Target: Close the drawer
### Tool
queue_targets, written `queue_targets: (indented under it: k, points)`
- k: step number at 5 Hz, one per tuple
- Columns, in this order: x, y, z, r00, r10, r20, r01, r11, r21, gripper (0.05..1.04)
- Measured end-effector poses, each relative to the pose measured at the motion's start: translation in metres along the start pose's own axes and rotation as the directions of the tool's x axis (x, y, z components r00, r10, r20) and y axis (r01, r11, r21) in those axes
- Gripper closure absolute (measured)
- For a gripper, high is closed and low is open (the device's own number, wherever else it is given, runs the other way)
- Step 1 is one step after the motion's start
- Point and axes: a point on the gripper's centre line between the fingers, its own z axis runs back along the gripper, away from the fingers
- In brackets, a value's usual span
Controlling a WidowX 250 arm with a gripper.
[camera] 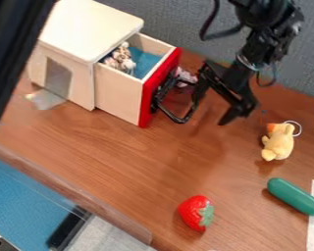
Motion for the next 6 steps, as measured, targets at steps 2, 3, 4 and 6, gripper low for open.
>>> queue_targets:
  k: [2,3,4,6]
  points:
    - [0.000,0.013,0.022,0.998,0.047,0.042,-0.046,0.999,-0.020,0.084]
    - [-0.003,0.022,0.016,0.997,0.065,0.030,-0.065,0.998,0.000,0.084]
    - [-0.010,0.027,-0.008,0.997,0.069,-0.028,-0.068,0.998,0.017,0.084]
    - [-0.021,0.029,-0.026,0.995,0.069,-0.075,-0.069,0.998,0.010,0.423]
